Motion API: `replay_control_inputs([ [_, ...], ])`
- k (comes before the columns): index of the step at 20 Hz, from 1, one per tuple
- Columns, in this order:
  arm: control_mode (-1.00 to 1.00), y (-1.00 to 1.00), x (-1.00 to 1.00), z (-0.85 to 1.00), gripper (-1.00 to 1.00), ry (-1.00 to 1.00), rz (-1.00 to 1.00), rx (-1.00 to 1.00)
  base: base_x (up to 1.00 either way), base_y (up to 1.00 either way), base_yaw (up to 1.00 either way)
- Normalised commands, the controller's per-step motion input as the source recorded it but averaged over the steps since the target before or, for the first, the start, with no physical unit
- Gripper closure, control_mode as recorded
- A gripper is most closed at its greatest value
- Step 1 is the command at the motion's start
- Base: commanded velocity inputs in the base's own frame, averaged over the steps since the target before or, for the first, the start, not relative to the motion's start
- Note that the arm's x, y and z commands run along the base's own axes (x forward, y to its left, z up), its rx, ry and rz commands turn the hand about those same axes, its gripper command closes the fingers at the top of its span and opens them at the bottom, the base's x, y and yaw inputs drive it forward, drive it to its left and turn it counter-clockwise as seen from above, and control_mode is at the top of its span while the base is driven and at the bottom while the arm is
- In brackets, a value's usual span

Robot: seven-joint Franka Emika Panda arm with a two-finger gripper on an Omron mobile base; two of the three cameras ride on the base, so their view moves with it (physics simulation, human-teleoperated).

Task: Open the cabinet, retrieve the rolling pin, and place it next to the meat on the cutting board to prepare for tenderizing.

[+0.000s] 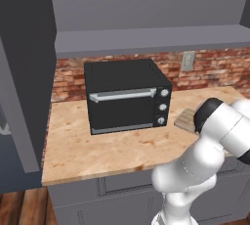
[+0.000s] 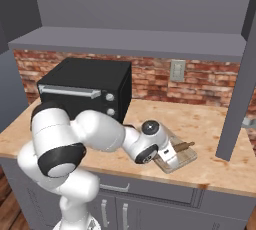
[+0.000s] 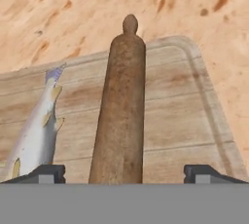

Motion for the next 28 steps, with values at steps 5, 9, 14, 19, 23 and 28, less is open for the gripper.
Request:
replay_control_inputs([
  [5, -1.00, 0.07, -0.06, 0.54, -1.00, -0.06, -0.05, 0.00, 0.00, 0.00, 0.00],
  [9, -1.00, 0.19, -0.05, 0.54, -1.00, -0.04, -0.05, 0.00, 0.00, 0.00, 0.00],
  [14, -1.00, 0.34, -0.07, 0.59, -1.00, -0.02, -0.07, 0.00, 0.00, 0.00, 0.00],
  [19, -1.00, 0.39, -0.06, 0.56, -1.00, -0.01, -0.08, 0.00, 0.00, 0.00, 0.00],
  [23, -1.00, 0.31, -0.21, 0.51, -1.00, -0.03, -0.09, 0.00, 0.00, 0.00, 0.00],
  [28, -1.00, 0.20, -0.30, 0.55, -1.00, -0.01, -0.09, 0.00, 0.00, 0.00, 0.00],
])
